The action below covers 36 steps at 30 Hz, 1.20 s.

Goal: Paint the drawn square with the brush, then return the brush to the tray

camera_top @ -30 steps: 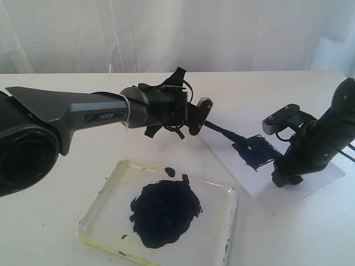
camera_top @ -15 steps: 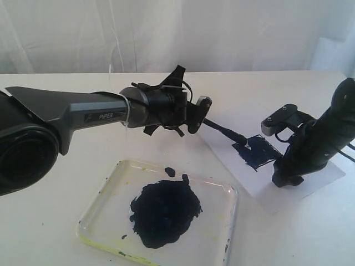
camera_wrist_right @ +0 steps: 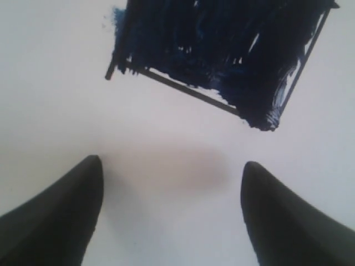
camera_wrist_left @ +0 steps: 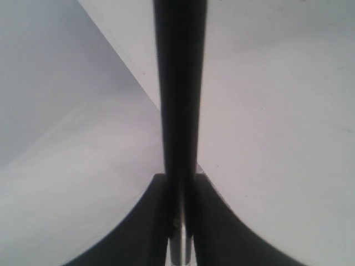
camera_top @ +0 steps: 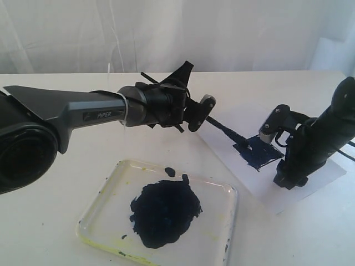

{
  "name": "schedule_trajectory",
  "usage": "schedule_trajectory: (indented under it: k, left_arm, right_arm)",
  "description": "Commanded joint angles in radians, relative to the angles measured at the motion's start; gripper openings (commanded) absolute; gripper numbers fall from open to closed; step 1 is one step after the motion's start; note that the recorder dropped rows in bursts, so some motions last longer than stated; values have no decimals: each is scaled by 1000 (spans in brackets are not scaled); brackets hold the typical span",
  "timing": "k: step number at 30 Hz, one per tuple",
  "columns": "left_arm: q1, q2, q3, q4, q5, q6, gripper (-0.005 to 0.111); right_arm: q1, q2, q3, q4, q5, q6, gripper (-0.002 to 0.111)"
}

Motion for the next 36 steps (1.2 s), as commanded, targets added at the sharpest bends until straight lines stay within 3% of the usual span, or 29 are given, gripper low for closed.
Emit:
schedule_trajectory:
  k: [1,15,28,36]
  left_arm:
    - [-1,-7,-4,7,43,-18,0]
    - [-1,-7,-4,14,67,-65,0]
    - [-1,-7,-4,22,-4,-83,0]
    - [0,-5,-4,22,22,-79,0]
  right_arm:
    - [-2,17,9,-35,-9,-19,66]
    - [0,17,9,173,95,-10,66]
    - [0,17,9,173,100,-122,66]
    - [0,17,9,173,100,-122,66]
